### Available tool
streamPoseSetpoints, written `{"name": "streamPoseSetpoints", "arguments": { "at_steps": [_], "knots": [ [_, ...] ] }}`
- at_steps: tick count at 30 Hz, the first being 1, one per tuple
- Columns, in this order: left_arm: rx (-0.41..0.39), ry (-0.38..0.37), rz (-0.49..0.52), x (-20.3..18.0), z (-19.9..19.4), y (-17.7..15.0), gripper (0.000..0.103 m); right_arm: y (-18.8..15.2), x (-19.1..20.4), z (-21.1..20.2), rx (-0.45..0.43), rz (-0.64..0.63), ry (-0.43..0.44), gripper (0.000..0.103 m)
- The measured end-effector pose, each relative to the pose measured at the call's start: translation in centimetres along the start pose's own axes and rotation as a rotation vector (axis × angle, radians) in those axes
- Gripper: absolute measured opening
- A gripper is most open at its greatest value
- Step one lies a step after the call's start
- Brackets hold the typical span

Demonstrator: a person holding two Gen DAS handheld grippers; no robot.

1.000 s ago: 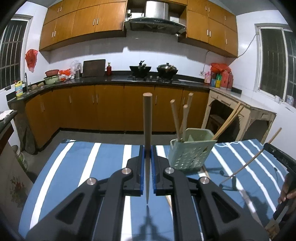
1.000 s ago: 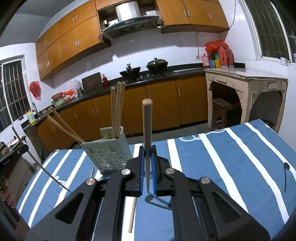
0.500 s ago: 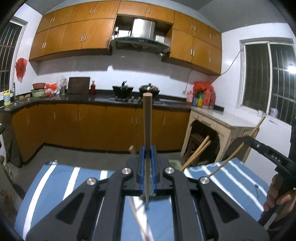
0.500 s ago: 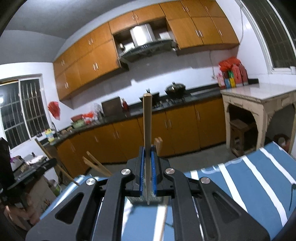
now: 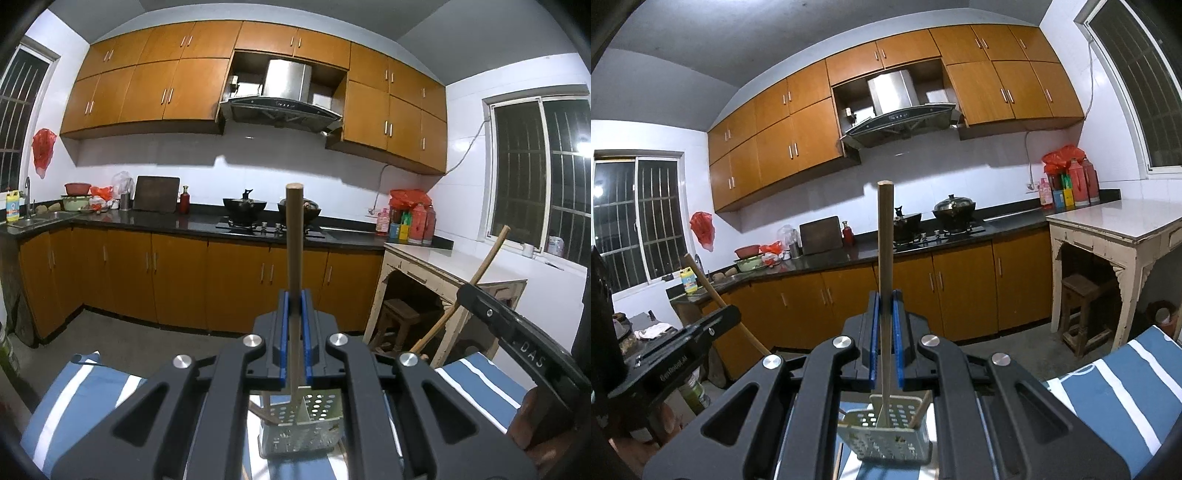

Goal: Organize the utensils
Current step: 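Lower the left tool's chopstick into the holder while the right tool lowers its own in, then open the left tool to drop its chopstick while the right tool opens too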

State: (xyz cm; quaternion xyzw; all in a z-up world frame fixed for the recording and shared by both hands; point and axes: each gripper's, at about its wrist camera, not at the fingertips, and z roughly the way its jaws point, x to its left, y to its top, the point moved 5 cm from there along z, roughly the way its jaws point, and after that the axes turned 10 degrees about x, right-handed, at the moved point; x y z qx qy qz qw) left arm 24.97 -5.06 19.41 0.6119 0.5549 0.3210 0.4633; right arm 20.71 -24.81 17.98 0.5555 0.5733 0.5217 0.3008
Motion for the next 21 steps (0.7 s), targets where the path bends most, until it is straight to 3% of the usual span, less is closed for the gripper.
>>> {"name": "streamPoseSetpoints", "arguments": {
  "at_steps": [10,21],
  "knots": [
    [0.056,0.011,-0.021,1.0,4.0,-1.4,0.008,-2.2,-0.1,4.0,0.05,0.0,-0.023,0.008],
    [0.104,0.018,-0.011,1.2,6.5,-2.8,0.008,-3.7,-0.8,5.7,0.097,0.016,-0.026,0.008]
  ]
}}
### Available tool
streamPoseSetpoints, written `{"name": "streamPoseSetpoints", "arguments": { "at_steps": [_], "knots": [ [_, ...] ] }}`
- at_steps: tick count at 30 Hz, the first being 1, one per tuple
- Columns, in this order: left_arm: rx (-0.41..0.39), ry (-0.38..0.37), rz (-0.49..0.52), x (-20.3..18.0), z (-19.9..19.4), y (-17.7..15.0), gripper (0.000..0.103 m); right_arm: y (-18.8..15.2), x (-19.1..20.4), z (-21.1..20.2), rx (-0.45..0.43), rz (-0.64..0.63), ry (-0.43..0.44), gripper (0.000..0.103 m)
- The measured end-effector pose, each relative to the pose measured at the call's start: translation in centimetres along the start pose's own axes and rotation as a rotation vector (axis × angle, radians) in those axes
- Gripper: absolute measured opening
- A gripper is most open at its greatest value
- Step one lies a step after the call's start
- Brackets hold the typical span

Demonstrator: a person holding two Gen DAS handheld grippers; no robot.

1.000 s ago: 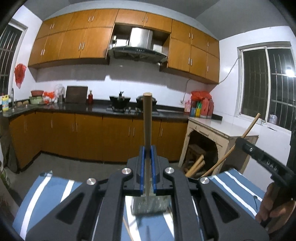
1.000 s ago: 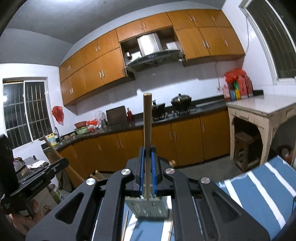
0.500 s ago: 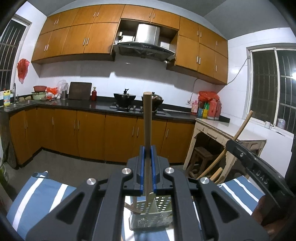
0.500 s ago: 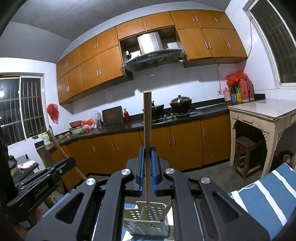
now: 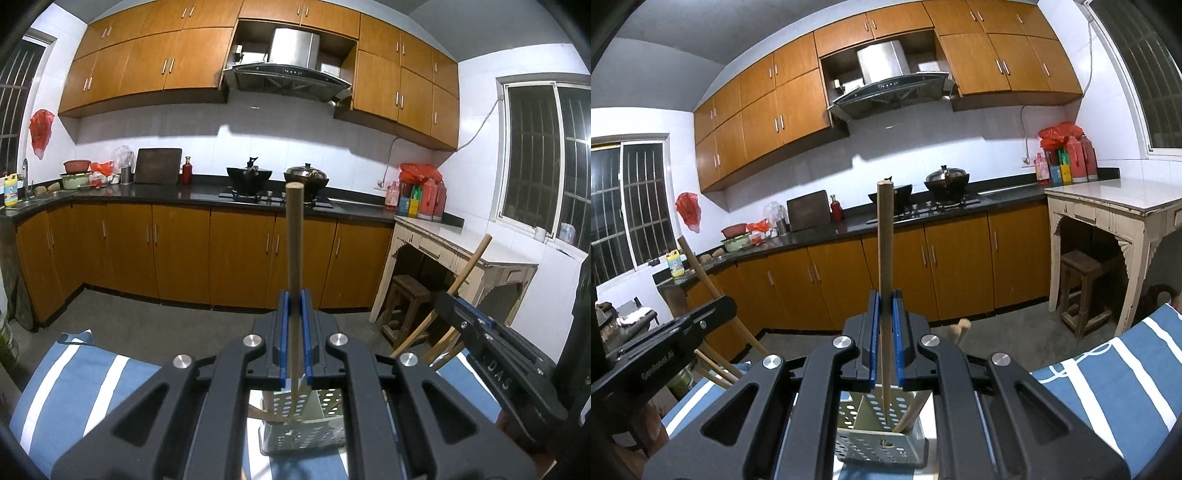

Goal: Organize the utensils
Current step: 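Open the left tool to drop its chopstick while the right tool opens too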

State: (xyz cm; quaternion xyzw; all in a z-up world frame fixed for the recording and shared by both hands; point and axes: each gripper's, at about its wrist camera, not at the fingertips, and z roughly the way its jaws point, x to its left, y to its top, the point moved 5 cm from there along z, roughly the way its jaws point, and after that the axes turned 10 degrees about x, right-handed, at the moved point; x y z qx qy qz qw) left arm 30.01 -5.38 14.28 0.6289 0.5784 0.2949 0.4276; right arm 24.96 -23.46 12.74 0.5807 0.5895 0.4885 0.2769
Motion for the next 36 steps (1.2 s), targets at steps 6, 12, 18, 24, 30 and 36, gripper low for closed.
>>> {"name": "streamPoseSetpoints", "arguments": {
  "at_steps": [6,12,18,24,30,36],
  "knots": [
    [0.008,-0.001,0.011,-0.1,0.4,0.0,0.008,-0.1,0.3,0.1,0.014,-0.016,-0.002,0.008],
    [-0.001,0.01,-0.005,0.5,-0.5,0.0,0.018,0.0,0.1,-0.6,0.01,-0.011,0.001,0.016],
    [-0.013,0.023,-0.004,0.5,-2.0,0.0,0.024,0.3,0.0,-2.1,-0.008,-0.01,-0.008,0.027],
    [-0.018,0.034,-0.007,0.8,-4.2,-0.9,0.026,-0.2,0.3,-3.9,-0.017,-0.023,-0.011,0.027],
    [-0.012,0.048,-0.011,1.1,-6.5,-2.5,0.028,-1.5,0.0,-5.8,-0.013,-0.021,-0.015,0.03],
    [0.003,0.069,-0.001,1.6,-8.6,-5.0,0.029,-4.0,-0.9,-7.3,0.017,-0.031,-0.032,0.031]
  ]
}}
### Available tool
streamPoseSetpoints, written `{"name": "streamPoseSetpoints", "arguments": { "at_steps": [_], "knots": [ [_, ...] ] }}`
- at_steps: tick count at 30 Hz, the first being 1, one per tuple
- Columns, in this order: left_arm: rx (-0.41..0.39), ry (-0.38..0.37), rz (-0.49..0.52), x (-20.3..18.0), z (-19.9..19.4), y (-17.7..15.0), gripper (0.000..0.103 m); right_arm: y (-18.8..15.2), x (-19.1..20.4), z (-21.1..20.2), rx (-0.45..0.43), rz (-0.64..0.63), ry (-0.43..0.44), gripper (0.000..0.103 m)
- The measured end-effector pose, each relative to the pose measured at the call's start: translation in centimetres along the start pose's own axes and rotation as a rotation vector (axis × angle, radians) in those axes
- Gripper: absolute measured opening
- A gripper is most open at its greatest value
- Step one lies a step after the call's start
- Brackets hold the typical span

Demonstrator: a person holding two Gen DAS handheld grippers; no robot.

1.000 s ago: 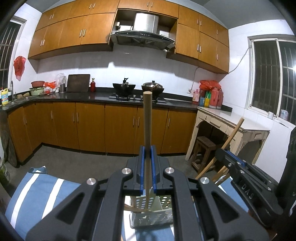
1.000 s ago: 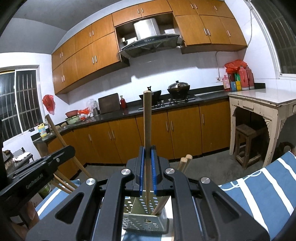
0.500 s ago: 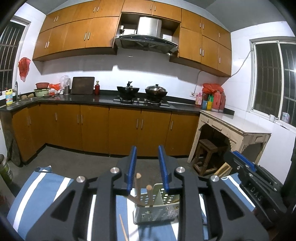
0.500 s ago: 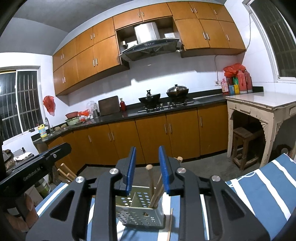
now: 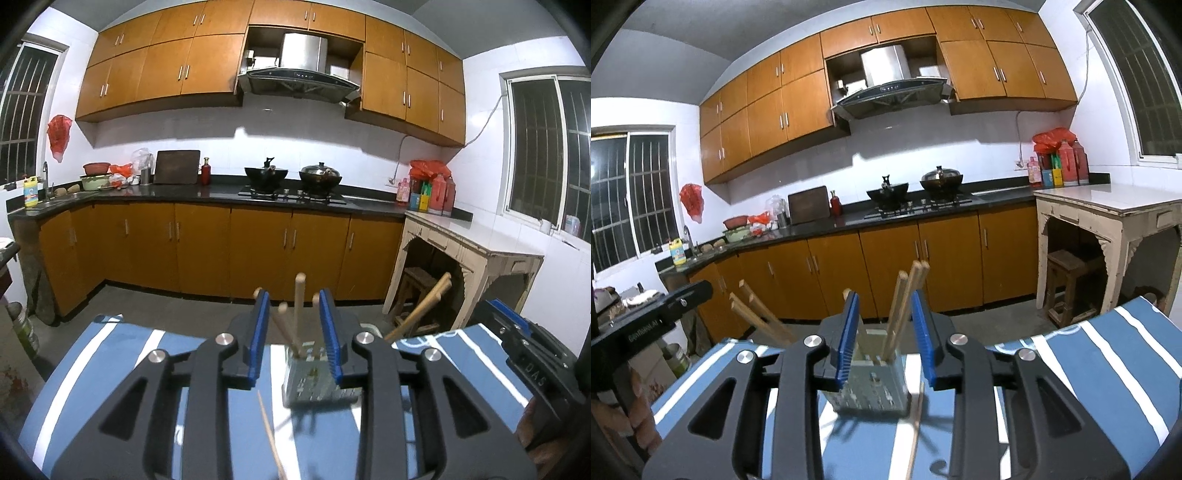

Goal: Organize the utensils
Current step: 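Open the left tool to drop its chopstick while the right tool opens too, then close the right tool on a table chopstick while the left tool approaches another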

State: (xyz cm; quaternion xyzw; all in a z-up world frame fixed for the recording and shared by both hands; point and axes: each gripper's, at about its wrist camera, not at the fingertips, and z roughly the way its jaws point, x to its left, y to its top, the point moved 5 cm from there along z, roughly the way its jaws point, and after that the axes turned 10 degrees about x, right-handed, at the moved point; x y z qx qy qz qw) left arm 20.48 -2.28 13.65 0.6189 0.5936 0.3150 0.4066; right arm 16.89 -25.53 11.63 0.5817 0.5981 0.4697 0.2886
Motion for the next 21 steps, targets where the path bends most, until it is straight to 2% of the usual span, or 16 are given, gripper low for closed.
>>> {"name": "streamPoseSetpoints", "arguments": {
  "at_steps": [4,9,14,21],
  "knots": [
    [0.022,0.015,-0.005,1.0,-0.8,-2.2,0.032,-2.7,-1.0,-0.1,0.057,0.002,-0.021,0.034],
    [0.093,0.044,-0.006,2.5,-0.1,-5.8,0.034,-6.4,-2.2,1.1,0.166,0.035,-0.035,0.034],
    [0.208,0.079,-0.022,4.7,2.5,-9.9,0.043,-11.2,-2.7,3.8,0.331,0.085,-0.029,0.034],
    [0.359,0.069,-0.034,5.6,6.2,-14.8,0.045,-16.1,-2.2,7.3,0.51,0.115,-0.029,0.034]
  ]
}}
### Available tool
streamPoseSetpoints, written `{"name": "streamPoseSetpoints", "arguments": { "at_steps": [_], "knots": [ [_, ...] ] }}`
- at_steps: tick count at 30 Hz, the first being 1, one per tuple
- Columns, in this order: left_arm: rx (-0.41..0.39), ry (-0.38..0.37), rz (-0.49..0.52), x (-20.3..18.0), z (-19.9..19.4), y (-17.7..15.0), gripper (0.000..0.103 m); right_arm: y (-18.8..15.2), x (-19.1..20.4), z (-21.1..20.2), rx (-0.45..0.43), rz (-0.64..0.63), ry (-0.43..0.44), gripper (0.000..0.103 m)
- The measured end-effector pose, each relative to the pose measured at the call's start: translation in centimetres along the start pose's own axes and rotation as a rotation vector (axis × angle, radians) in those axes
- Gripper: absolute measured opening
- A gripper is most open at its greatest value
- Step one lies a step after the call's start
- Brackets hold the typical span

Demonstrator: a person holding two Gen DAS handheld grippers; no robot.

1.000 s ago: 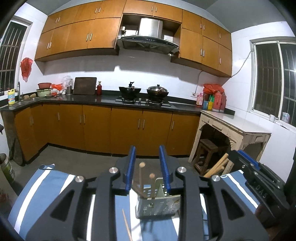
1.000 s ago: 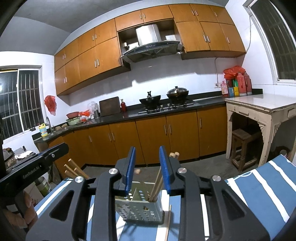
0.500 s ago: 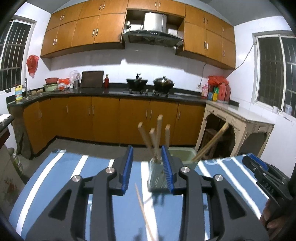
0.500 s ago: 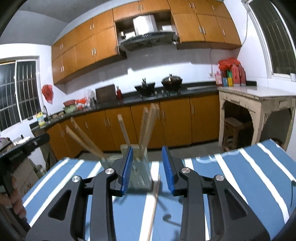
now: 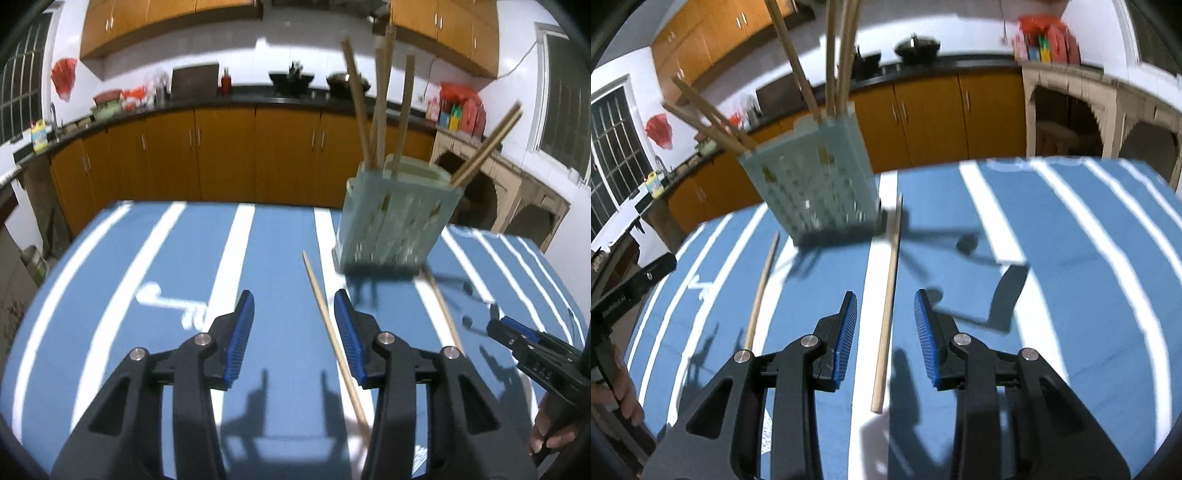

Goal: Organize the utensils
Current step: 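Close the right tool on a table chopstick while the left tool approaches another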

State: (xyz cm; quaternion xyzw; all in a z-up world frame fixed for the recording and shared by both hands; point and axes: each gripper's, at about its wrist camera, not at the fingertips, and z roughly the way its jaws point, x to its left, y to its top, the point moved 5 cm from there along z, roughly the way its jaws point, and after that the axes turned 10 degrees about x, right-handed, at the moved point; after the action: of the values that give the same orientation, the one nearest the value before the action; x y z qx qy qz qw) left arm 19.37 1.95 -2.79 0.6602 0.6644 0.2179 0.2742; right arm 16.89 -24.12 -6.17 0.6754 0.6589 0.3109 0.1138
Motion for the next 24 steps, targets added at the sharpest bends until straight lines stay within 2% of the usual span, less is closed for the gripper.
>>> {"name": "streamPoseSetpoints", "arguments": {
  "at_steps": [9,12,13,17,19,24],
  "knots": [
    [0.088,-0.011,0.005,-0.2,3.1,-1.6,0.052,-1.8,0.4,3.2,0.108,-0.031,-0.048,0.034],
    [0.108,-0.022,-0.01,-0.4,3.6,-1.8,0.061,-2.1,0.7,3.2,0.096,-0.063,-0.082,0.033],
    [0.113,-0.025,-0.013,-0.5,3.7,-1.9,0.062,-2.1,0.7,3.2,0.093,-0.067,-0.088,0.031],
    [0.138,-0.038,-0.018,-1.0,4.2,-2.2,0.063,-2.1,-0.1,3.0,0.087,-0.054,-0.113,0.008],
    [0.149,-0.042,-0.016,-1.3,4.5,-2.5,0.063,-1.9,-0.9,2.9,0.087,-0.03,-0.104,0.008],
    [0.172,-0.053,0.013,-2.4,5.1,-3.1,0.061,-1.1,-3.5,2.7,0.064,0.054,-0.152,0.007]
  ]
}}
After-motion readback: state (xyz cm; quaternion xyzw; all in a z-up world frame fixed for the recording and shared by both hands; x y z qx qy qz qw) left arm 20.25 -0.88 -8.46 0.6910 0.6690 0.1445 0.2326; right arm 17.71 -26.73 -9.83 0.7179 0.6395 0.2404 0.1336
